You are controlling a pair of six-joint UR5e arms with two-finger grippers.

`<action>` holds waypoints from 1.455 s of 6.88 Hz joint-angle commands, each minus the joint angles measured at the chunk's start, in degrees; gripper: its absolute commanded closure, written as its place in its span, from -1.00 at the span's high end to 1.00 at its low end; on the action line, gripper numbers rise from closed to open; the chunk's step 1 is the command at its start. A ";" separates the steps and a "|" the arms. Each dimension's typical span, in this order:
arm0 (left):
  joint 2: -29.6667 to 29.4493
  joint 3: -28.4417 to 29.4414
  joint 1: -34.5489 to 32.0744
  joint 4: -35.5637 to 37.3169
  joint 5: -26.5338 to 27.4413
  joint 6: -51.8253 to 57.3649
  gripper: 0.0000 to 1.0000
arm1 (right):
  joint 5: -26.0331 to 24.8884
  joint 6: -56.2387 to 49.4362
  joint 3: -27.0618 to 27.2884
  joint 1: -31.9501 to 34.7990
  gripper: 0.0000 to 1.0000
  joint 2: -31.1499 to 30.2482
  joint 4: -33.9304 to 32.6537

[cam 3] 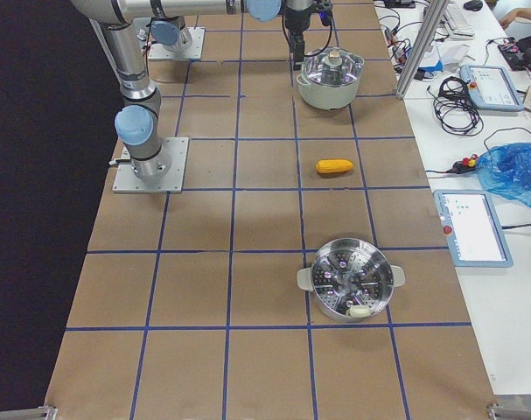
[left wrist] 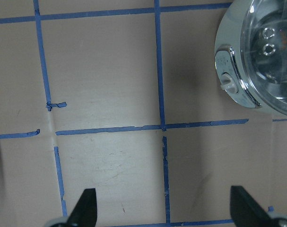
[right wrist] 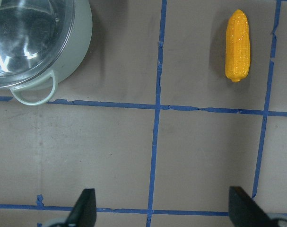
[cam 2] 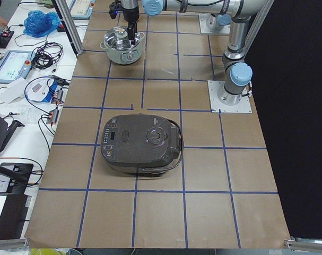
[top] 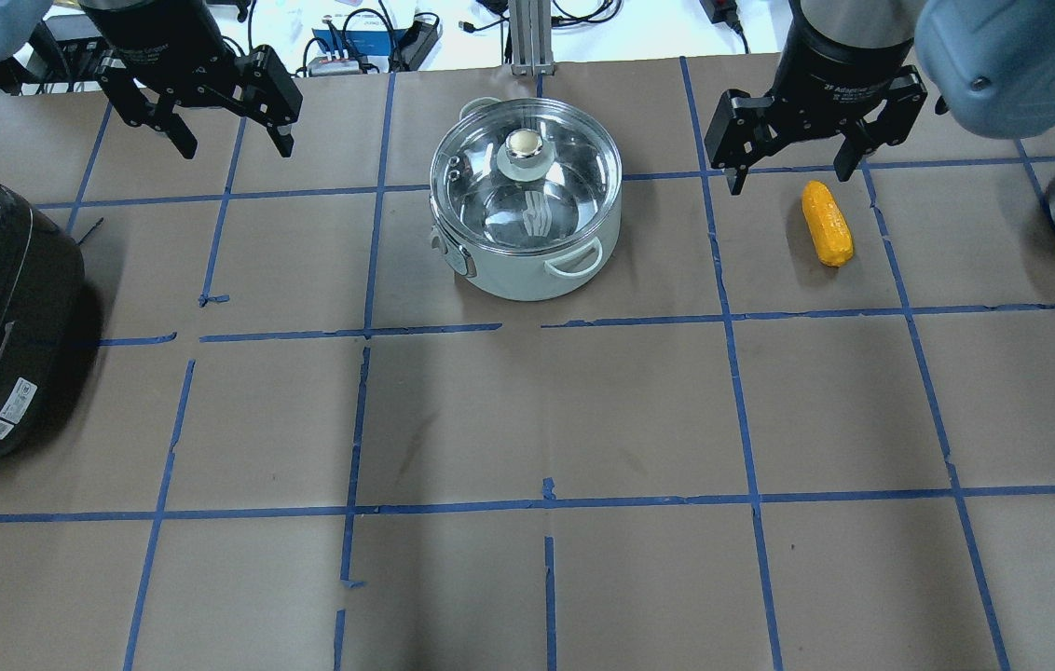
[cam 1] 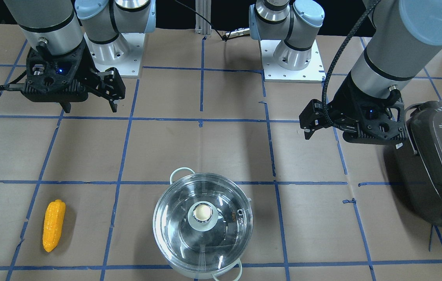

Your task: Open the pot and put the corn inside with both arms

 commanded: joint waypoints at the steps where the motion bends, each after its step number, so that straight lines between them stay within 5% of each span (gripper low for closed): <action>1: 0.00 -0.03 0.00 0.00 0.01 0.00 1.00 | 0.00 -0.09 0.00 -0.07 1.00 0.05 0.00; 4: -0.18 -0.29 -0.43 -0.17 0.10 -0.17 1.00 | 0.08 -0.61 -2.10 -1.38 1.00 1.01 -0.70; 6: -1.75 -1.43 -2.53 1.40 -3.39 -7.06 1.00 | 0.43 -10.47 -4.65 -10.21 1.00 6.52 -0.79; 7: -5.07 -2.04 -6.99 7.67 -3.59 -9.29 1.00 | 0.96 -16.38 -4.92 -14.96 1.00 11.42 -4.27; 8: -10.93 -0.48 -12.25 13.91 -3.33 -12.88 1.00 | 0.96 -22.44 -4.31 -15.97 1.00 17.65 -14.74; 10: -19.13 8.70 -17.73 15.39 -3.33 -20.20 1.00 | 1.66 -21.37 -3.43 -16.06 0.93 24.89 -19.06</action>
